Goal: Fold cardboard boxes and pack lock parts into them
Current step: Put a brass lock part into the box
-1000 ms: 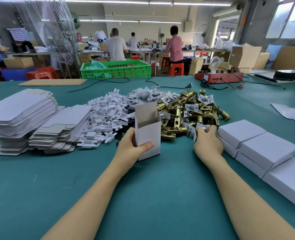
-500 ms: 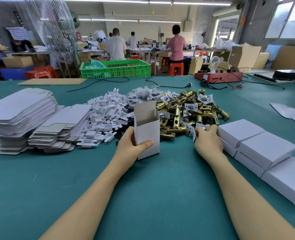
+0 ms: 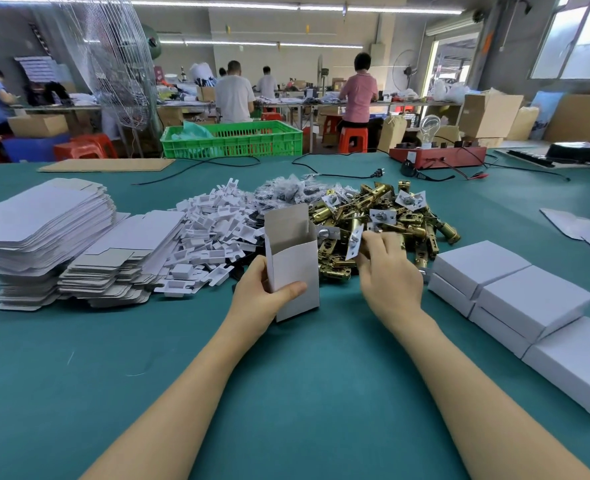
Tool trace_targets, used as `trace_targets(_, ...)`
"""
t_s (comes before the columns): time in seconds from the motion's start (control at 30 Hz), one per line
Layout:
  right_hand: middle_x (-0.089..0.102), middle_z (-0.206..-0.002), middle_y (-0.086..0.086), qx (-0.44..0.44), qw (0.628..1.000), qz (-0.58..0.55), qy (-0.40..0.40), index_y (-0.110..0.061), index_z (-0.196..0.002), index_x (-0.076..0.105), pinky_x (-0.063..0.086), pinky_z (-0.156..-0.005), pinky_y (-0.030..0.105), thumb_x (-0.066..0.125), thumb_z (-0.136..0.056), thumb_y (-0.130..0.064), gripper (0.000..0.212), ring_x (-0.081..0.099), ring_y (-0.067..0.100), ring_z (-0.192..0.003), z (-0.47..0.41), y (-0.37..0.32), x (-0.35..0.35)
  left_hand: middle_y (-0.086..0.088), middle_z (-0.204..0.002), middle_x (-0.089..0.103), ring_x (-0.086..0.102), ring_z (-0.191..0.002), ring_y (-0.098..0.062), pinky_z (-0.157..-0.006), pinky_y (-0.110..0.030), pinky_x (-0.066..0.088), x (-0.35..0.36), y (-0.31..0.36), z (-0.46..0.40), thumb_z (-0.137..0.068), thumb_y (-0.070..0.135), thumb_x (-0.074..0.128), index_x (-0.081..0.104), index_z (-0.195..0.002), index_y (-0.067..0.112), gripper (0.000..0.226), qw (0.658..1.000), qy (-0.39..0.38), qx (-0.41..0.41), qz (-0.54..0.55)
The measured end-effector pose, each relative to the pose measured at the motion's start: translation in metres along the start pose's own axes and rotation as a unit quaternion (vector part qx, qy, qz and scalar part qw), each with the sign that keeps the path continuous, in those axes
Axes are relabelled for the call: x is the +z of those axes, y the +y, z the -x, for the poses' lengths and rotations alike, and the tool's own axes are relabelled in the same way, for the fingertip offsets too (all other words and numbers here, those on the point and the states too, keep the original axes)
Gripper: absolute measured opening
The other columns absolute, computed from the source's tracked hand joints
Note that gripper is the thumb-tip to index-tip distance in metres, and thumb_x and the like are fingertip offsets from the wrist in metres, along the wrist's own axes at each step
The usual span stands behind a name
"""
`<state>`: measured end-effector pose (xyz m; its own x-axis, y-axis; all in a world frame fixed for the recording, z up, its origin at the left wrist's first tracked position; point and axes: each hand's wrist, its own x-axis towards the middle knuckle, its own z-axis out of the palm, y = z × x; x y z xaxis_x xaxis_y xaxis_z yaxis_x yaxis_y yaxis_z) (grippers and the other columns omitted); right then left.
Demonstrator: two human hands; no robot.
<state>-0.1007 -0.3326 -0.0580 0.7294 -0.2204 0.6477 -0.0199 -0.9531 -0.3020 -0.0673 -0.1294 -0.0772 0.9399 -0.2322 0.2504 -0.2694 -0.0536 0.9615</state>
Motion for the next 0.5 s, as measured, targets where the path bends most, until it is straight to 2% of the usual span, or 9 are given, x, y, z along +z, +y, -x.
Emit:
trace_targets(0.1,0.063,-0.102,0.002,-0.010,0.997,0.077,-0.031,-0.018,-0.115,0.059,0.032,-0.055,0.027,0.056,-0.094,-0.031,0.025,0.059,0.026,-0.083,0.003,0.001,0.004,0.011,-0.107,0.068,0.064,-0.093,0.001,-0.074,-0.017,0.050,-0.001,-0.001,0.000,-0.079,0.015,0.082,0.058,-0.109,0.029,0.041,1.000,0.000,-0.003,-0.001)
trace_targets(0.23,0.063,-0.109,-0.006,-0.008,0.987,0.116,-0.109,-0.027,-0.116,0.056,0.036,-0.067,0.031,0.049,-0.095,-0.048,0.031,0.048,0.023,-0.103,0.003,0.009,0.006,0.010,-0.106,0.069,0.065,-0.092,0.001,-0.071,-0.013,0.050,0.000,-0.001,-0.001,-0.078,0.013,0.082,0.059,-0.108,0.028,0.041,1.000,-0.007,-0.004,-0.002)
trace_targets(0.37,0.061,-0.112,-0.002,0.008,0.982,0.101,-0.159,-0.023,-0.114,0.056,0.038,-0.082,0.035,0.055,-0.089,-0.051,0.038,0.043,0.026,-0.106,0.001,0.015,0.004,0.007,-0.108,0.069,0.065,-0.095,-0.002,-0.073,-0.014,0.050,-0.001,0.000,-0.001,-0.077,0.011,0.082,0.059,-0.111,0.024,0.043,1.000,-0.020,-0.008,0.008)
trace_targets(0.5,0.060,-0.104,0.002,0.077,0.966,0.077,-0.234,-0.022,-0.108,0.058,0.037,-0.076,0.034,0.062,-0.082,-0.049,0.038,0.043,0.028,-0.105,-0.004,0.029,-0.004,0.003,-0.111,0.069,0.065,-0.100,-0.007,-0.075,-0.015,0.051,-0.002,0.001,-0.001,-0.077,0.007,0.081,0.059,-0.118,0.019,0.048,0.999,-0.043,-0.012,0.030)
